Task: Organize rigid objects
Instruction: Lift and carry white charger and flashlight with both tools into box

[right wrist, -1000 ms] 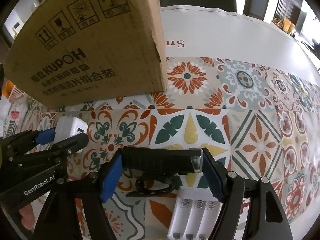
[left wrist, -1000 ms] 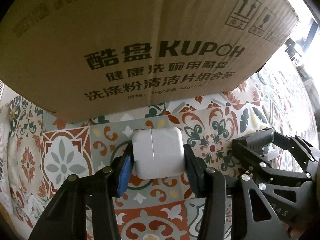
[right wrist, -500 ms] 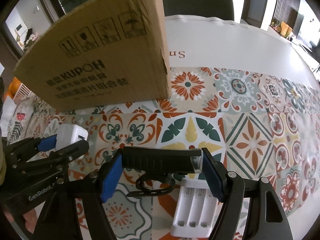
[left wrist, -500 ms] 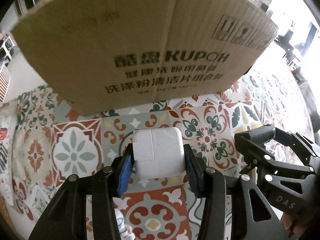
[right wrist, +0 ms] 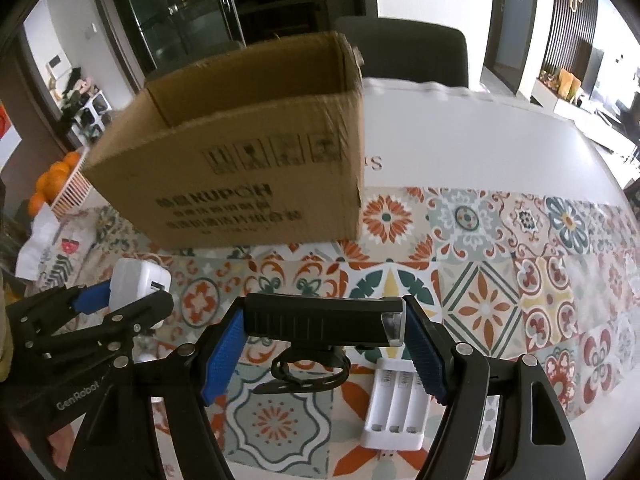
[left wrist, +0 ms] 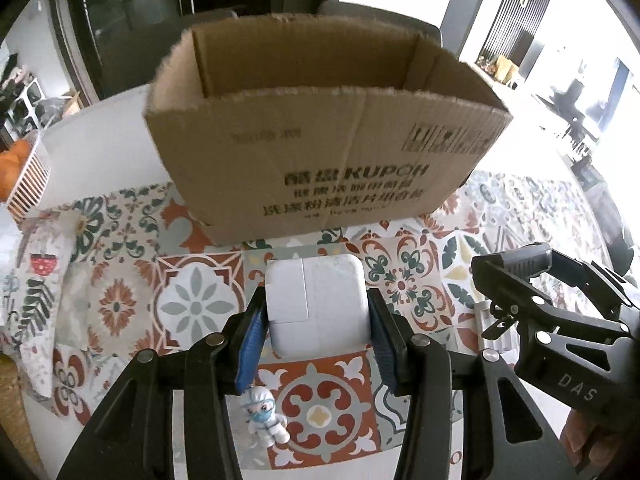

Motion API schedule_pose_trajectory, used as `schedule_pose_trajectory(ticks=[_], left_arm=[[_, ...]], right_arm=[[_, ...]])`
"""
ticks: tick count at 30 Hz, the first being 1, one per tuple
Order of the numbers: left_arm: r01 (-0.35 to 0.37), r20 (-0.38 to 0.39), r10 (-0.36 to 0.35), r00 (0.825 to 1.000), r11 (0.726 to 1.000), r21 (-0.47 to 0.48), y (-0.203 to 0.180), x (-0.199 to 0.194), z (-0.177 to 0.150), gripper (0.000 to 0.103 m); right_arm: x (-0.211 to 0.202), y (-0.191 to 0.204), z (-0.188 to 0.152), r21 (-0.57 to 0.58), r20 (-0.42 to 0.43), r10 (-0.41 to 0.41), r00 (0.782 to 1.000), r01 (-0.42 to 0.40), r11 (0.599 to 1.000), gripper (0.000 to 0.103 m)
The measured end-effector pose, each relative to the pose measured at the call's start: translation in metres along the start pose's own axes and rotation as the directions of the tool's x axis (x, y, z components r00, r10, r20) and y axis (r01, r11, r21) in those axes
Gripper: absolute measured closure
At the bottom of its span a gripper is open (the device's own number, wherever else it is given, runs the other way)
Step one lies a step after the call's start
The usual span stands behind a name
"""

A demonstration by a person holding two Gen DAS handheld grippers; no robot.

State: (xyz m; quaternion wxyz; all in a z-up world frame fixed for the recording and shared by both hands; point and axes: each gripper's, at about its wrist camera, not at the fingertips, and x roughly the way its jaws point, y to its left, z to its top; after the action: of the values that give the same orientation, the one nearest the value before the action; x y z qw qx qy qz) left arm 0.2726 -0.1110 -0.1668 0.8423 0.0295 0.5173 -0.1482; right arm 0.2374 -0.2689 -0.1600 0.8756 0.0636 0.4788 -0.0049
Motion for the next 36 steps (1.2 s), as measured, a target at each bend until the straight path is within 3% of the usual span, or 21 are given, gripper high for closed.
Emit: schedule_pose_trajectory(ticks=[18,36], left_arm=[[-0.007,0.135,0.009,0.991,1.000,-0.015,0.014,-0.078,0.000,0.056],[-0.018,0.262,0.019,0.965,1.000,-0.006,0.017,-0.135,0.021,0.056]], right_arm=[[-0.065,0.024,0.014,-0.042,0.143,0.032,0.989,-0.027,0.999,0.028],[-0.112,0.038,0.038,-0.064,0.265,0.033,0.964,-0.017,0.998,0.028]])
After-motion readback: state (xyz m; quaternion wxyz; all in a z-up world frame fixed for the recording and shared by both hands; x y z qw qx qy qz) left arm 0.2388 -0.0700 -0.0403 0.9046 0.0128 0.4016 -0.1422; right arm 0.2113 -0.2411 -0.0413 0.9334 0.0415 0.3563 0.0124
